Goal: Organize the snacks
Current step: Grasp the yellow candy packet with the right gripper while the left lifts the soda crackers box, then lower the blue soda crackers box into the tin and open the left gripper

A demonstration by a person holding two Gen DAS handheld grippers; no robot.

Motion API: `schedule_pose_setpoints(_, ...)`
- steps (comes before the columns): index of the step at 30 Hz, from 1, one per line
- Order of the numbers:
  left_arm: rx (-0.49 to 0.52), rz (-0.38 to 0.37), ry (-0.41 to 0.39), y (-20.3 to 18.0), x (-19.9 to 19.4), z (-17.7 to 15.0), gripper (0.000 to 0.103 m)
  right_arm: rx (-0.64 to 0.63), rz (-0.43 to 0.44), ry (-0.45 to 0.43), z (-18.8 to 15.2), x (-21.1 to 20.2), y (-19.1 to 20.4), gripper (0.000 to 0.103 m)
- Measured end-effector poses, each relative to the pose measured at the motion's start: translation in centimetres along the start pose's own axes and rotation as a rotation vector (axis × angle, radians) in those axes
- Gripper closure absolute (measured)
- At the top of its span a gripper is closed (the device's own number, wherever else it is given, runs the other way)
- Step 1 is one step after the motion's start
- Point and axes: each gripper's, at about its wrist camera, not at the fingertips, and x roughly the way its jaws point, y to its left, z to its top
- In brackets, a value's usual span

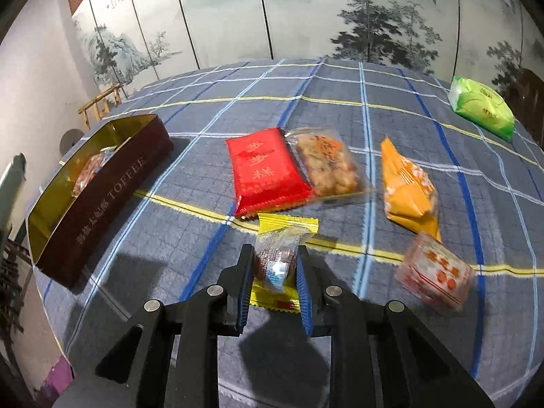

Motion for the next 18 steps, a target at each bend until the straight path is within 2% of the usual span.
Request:
schedule_pose_setpoints(8, -0.055, 0.123, -0.019, 6.3, -0.4, 1.0, 0.055, 0.016, 0.014, -0.004, -0.2, 0.1, -0.3, 0.078)
schedule_pose_setpoints(12, -0.071, 0.121, -0.023, 8.0, 0.3, 1.5, 0.055, 0.019, 0.018, -0.007, -0.2, 0.2, -0.3, 0.078)
schedule_pose_setpoints(18, 0.001, 0.192, -0.043, 8.6, 2.0, 1.9, 0.055, 0.023, 0.02, -0.008, -0.3, 0.0, -0.3, 0.078)
